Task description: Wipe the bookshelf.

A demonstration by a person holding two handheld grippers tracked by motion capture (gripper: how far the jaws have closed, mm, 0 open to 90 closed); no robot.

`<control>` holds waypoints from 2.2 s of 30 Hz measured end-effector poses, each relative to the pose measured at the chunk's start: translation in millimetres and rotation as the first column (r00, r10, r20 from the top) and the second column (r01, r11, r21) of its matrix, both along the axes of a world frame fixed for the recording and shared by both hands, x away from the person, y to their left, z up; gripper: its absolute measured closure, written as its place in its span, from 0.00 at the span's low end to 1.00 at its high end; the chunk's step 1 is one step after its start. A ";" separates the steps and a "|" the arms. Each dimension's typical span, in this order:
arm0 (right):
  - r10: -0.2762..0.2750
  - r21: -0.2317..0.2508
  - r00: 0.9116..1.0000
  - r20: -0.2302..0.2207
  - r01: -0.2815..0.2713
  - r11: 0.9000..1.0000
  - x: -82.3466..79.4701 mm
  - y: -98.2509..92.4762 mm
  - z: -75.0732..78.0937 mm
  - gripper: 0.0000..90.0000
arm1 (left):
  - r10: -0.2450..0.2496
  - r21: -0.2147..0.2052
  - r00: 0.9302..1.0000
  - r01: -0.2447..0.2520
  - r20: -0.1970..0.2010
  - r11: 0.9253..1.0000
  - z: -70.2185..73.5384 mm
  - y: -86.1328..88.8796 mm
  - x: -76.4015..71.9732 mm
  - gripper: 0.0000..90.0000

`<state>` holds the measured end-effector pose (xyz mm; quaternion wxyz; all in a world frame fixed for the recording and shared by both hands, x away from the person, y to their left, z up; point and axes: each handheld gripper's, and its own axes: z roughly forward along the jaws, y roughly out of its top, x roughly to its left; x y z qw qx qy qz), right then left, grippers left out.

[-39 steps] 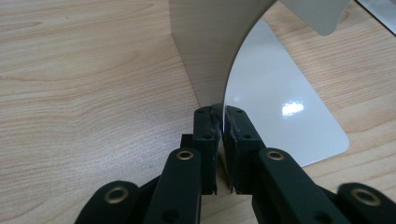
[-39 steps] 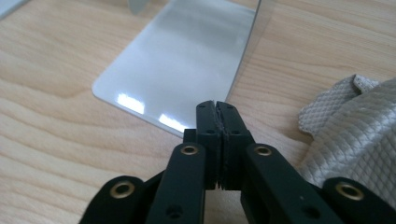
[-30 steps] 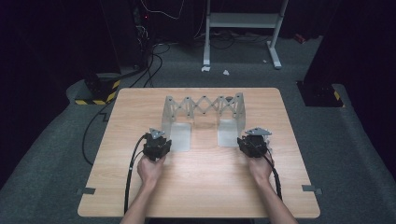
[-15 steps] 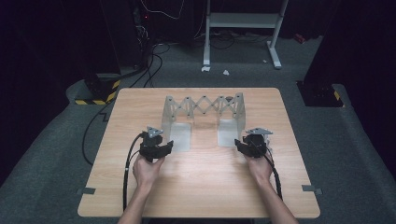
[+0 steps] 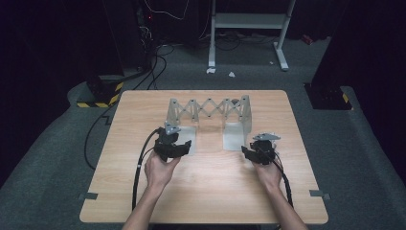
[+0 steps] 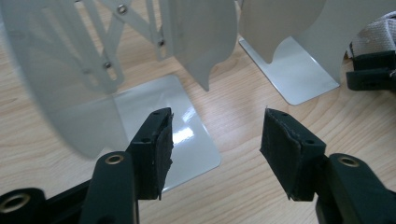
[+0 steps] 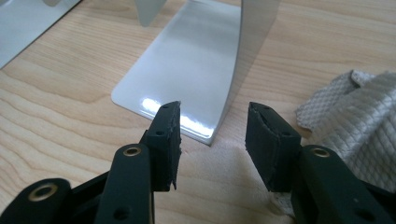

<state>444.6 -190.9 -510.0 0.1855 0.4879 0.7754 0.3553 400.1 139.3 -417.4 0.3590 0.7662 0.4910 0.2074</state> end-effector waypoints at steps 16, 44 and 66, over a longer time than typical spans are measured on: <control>-0.005 -0.053 1.000 0.023 0.006 0.999 -5.4 -1.6 -13.2 0.58 | -0.018 0.002 0.997 0.019 -0.072 1.000 13.2 -40.5 62.8 0.47; 0.009 -0.035 1.000 -0.006 -0.009 0.999 -5.9 -4.9 -8.3 0.60 | 0.109 0.184 0.994 -0.104 -0.019 0.977 6.1 -52.7 95.7 0.88; -0.045 0.047 0.997 0.060 0.042 0.998 -4.2 -25.6 12.8 0.66 | 0.114 0.147 0.992 -0.106 -0.045 0.983 5.5 -29.0 84.9 0.97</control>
